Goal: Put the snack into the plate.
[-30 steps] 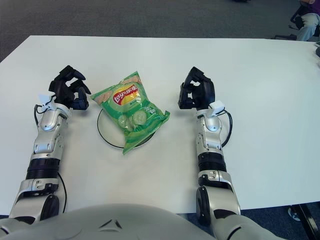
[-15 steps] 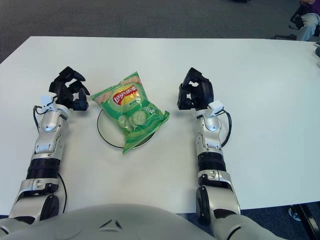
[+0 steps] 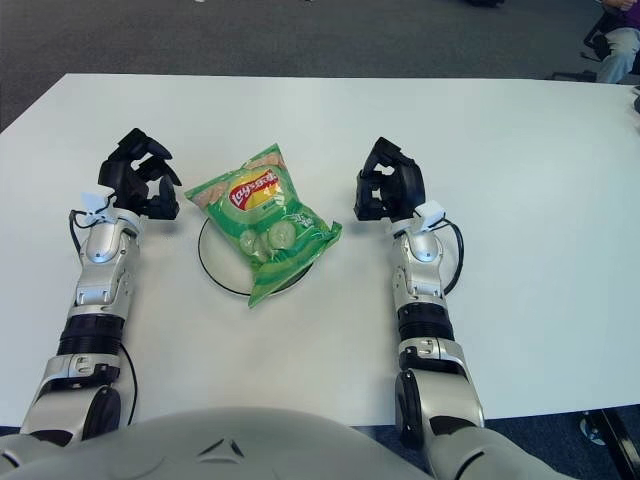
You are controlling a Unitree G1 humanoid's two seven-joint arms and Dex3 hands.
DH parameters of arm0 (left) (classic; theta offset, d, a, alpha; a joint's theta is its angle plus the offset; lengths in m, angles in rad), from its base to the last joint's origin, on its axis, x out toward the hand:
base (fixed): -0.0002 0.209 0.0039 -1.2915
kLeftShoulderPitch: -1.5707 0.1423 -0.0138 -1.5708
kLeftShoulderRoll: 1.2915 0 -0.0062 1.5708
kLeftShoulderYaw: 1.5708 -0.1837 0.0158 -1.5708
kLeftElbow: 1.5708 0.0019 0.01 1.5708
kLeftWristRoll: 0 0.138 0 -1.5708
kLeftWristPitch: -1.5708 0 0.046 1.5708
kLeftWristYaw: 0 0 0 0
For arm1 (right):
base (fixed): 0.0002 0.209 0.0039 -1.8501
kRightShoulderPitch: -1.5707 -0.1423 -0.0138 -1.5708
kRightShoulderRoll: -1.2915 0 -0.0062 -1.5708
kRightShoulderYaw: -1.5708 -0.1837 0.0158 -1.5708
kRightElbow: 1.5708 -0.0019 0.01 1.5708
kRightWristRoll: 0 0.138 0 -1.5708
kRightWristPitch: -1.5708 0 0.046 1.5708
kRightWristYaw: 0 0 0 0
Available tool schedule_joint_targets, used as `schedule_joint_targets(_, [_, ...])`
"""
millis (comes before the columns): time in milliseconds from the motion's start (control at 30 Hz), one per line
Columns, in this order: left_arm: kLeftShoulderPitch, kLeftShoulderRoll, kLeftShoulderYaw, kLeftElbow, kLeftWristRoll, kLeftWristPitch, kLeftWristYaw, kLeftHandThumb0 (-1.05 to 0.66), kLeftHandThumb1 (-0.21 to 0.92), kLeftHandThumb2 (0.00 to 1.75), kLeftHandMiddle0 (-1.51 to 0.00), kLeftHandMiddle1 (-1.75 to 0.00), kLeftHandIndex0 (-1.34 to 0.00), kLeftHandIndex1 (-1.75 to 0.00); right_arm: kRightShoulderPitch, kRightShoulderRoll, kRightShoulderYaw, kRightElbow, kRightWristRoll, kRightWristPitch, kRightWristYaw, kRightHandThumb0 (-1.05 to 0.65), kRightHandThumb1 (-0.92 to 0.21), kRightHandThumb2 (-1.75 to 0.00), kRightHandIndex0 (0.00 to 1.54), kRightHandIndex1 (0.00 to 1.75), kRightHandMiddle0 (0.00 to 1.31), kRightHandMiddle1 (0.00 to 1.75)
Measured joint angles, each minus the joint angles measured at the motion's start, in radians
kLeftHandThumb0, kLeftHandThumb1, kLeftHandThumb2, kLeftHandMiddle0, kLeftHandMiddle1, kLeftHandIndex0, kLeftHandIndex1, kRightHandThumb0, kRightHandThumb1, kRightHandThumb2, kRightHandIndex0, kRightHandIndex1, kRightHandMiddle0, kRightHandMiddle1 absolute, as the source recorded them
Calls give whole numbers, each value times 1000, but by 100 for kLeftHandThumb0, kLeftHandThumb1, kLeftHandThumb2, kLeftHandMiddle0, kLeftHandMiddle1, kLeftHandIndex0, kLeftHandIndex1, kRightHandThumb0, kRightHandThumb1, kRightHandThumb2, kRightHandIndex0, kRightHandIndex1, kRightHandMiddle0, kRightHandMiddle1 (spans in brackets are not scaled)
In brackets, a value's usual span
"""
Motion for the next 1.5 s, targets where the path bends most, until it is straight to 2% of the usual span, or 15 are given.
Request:
schedule_joint_targets(333, [-5,-6,1,12,0,-24,17,-1,-7,175,-89,-175,-70,-173,-1,-6,4,5,-2,13,-1,-50,-27,-138,138,175,66,175])
schedule_joint_targets(1133, [-3,-21,-10,5,-1,-31,48,-1,-7,175,-88,-175,-69,-173,22,-14,1,-52,-4,142,-35,-52,-22,-143,136,175,69,175])
schedule_joint_targets(1500, [1,-27,-15,-3,-10,-31,48,-1,-7,175,-88,-175,-69,-173,33,-17,1,-69,-4,166,-41,-52,-22,-143,137,175,69,175])
